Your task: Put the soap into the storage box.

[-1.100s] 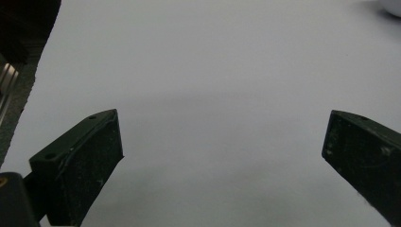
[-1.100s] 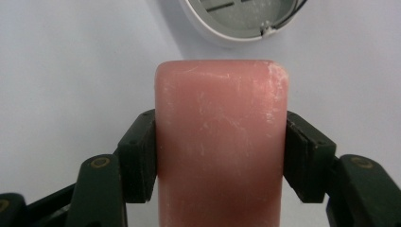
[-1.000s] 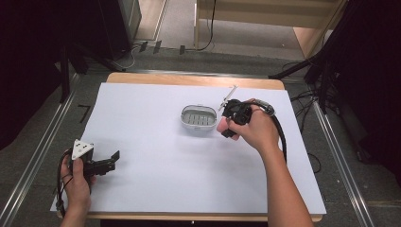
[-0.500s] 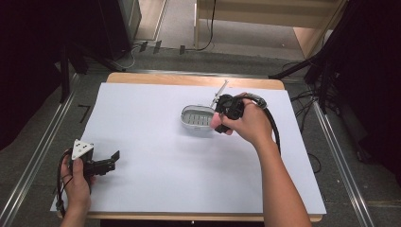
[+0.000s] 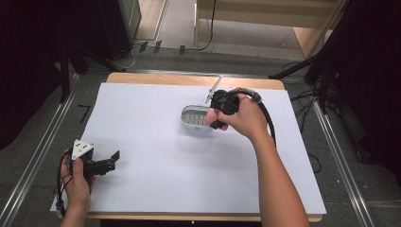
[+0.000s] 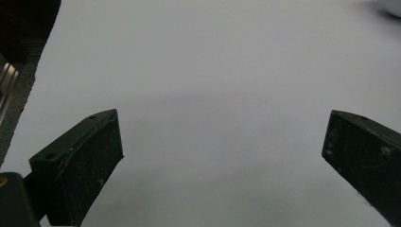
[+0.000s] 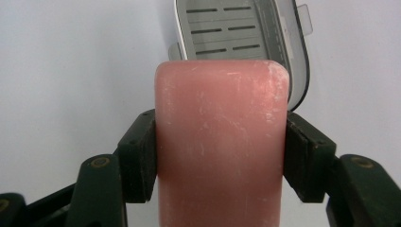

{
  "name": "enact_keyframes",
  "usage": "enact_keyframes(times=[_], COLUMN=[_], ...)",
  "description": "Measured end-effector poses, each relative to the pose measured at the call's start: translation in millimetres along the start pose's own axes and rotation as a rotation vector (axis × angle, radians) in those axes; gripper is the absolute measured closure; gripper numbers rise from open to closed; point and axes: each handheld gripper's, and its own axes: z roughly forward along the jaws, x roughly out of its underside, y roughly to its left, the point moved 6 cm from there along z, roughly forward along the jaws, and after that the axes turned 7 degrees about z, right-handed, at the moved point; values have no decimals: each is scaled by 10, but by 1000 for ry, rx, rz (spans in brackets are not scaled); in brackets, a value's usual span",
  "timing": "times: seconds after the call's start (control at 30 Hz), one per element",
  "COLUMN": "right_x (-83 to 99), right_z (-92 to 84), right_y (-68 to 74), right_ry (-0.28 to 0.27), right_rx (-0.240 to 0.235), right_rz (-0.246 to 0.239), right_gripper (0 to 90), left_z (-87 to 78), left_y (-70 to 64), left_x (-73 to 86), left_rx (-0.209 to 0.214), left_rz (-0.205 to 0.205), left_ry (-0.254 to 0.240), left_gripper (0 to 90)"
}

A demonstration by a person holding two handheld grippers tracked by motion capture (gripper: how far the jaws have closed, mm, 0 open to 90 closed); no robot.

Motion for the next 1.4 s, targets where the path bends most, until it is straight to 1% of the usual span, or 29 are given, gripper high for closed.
enact_keyframes(times=[0.1,0.17,0.27,0.3,0.33,0.37,0.43,0.47,0.53,0.57,0.67,0.73,0.87,0.9,0.93,1.03,1.07,1.13,1.17,1.23,1.3,1.33,1.4], right_x=[-45,-85,-132,-152,-169,-180,-211,-211,-255,-263,-302,-311,-369,-375,-389,-413,-427,-432,-455,-477,-494,-499,-511], right_z=[11,29,63,78,94,105,132,132,171,176,197,200,248,253,265,283,291,294,305,310,321,326,353], right_y=[2,-14,-10,-23,-19,-10,-8,-8,-5,0,-6,-2,-6,-4,-14,-15,-20,-19,-28,-34,-38,-35,-40], right_ry=[9,8,8,4,1,5,5,5,3,8,-1,1,4,6,0,-1,-4,1,2,-1,1,5,9], right_rx=[-2,-4,-15,-14,-23,-23,-26,-26,-27,-27,-33,-36,-47,-46,-49,-60,-59,-56,-55,-51,-57,-57,-61], right_rz=[-7,-33,-40,-61,-70,-66,-89,-89,-110,-103,-114,-112,-140,-138,-152,-152,-157,-151,-161,-164,-176,-170,-179], right_gripper=[386,386,386,386,386,386,386,386,386,386,386,386,386,386,386,386,386,386,386,386,386,386,386], left_z=[0,0,-1,0,-1,0,1,1,1,0,1,1,1,1,1,1,1,1,1,0,-2,-1,-1], left_y=[0,1,1,1,1,1,2,2,1,2,2,2,3,3,3,3,3,4,4,4,5,4,4], left_x=[0,0,0,0,0,0,0,0,0,0,0,0,0,0,0,0,0,0,0,0,1,0,0], left_rx=[0,0,1,1,1,3,3,3,4,4,5,4,5,5,5,5,5,5,5,5,6,6,6], left_rz=[0,0,0,0,0,-1,-1,-1,-1,-1,-1,-2,-2,-2,-3,-3,-3,-3,-4,-5,-4,-5,-6], left_ry=[0,1,1,1,1,0,0,0,0,0,-1,-1,0,0,-1,-1,-1,0,-1,1,3,1,2], left_gripper=[0,0,0,0,0,0,0,0,0,0,0,0,0,0,0,0,0,0,0,0,0,0,0])
